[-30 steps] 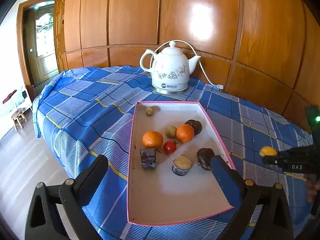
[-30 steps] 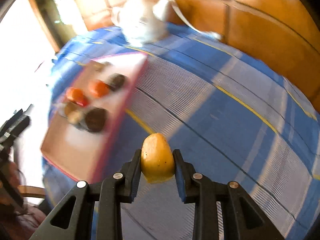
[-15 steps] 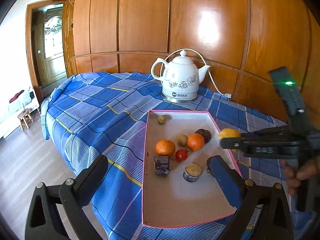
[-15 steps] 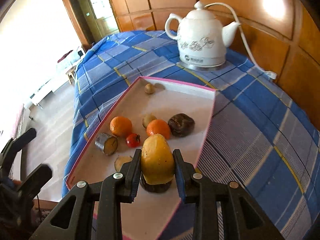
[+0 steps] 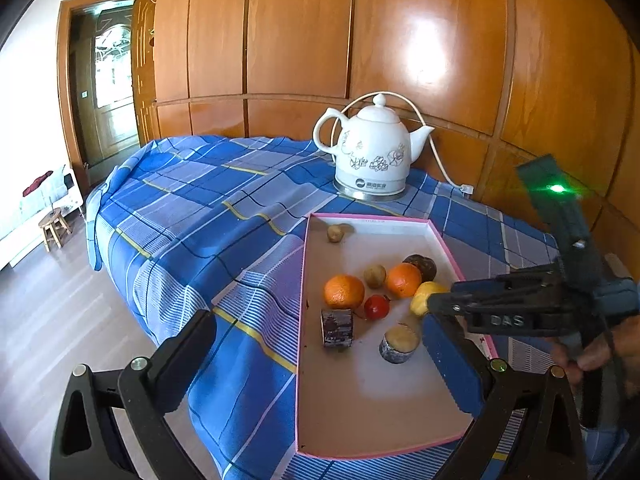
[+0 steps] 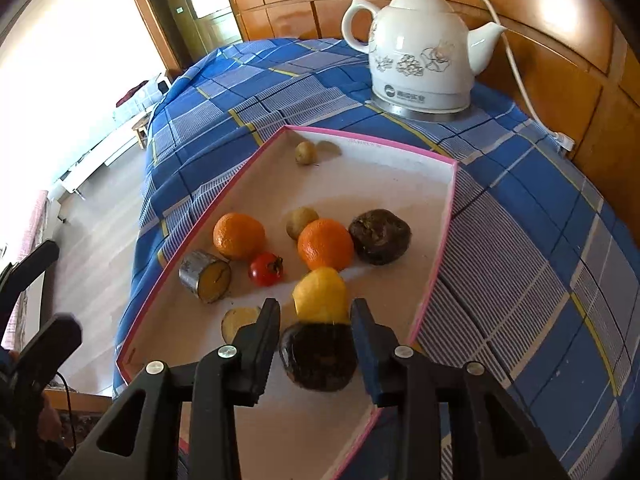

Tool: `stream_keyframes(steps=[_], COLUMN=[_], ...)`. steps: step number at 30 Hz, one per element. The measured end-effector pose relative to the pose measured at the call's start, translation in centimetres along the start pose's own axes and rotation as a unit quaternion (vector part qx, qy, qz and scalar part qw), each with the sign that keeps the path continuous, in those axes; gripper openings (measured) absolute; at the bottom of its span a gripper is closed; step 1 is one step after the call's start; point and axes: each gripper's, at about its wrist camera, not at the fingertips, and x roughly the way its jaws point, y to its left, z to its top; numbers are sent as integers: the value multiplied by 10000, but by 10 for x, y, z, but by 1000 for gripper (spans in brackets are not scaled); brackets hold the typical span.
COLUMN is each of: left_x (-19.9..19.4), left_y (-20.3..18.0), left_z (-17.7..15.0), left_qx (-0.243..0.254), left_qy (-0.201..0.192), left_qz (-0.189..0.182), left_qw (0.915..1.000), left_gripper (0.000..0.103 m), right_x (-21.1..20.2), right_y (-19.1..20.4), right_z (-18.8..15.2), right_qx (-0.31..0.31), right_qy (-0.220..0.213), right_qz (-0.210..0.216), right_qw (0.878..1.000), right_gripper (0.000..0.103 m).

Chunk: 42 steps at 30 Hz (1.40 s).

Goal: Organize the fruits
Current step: 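Carry the yellow fruit into the tray and open the right tool, then withdraw the right tool from the tray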

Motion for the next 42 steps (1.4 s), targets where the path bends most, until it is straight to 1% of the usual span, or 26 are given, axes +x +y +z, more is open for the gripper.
stream_keyframes(steps=[2, 3, 5, 8, 9, 10, 12, 15, 21, 25, 31, 36, 39, 42], left_x=[3, 4, 6, 7, 7, 8, 9, 9, 5, -1, -9, -15, -16, -17], left_y=[0, 0, -1, -2, -1, -1, 0, 2, -1, -6, -11, -15, -19, -22], left_z=[-1, -1, -3, -4, -5, -5, -6, -6, -6, -7, -9, -14, -17, -20], left_qx=[-20, -16, 15, 16, 12, 9, 13, -11, 23, 80, 118, 104, 112, 108], left_qy=[42, 57, 87, 117, 139, 160, 185, 209, 169, 105, 14, -52, -41, -40], left_qz=[-4, 0, 14, 26, 26, 26, 40, 50, 49, 5, -16, -18, 0, -15], left_qw=[10000, 10000, 10000, 9999, 9999, 9999, 9998, 9998, 9998, 9999, 9999, 9999, 9999, 9999], left_gripper=[103, 103, 103, 103, 103, 103, 103, 103, 103, 103, 103, 103, 103, 103], right_x=[-2, 0, 5, 8, 12, 15, 22, 16, -7, -20, -44, -67, -77, -84], right_y=[0, -1, 0, -3, -3, -3, -4, -7, -4, 1, 9, 15, 14, 17], right_z=[-2, -3, -2, 5, 8, 8, 5, -1, -14, -27, -53, -72, -83, -95], right_qx=[1, 18, -15, 93, 91, 78, 104, 305, 424, 513, 783, 1037, 1263, 1353], right_qy=[-38, -3, 18, -46, -45, -5, 123, -27, -266, -429, -752, -1131, -1297, -1413], right_qz=[-35, -48, -160, -260, -356, -426, -400, -304, -271, -359, -699, -1095, -1244, -1429], right_qw=[10000, 10000, 9999, 9996, 9993, 9991, 9991, 9991, 9984, 9971, 9916, 9821, 9756, 9702], right_gripper=[29, 24, 24, 24, 21, 20, 19, 20, 24, 26, 31, 38, 41, 42])
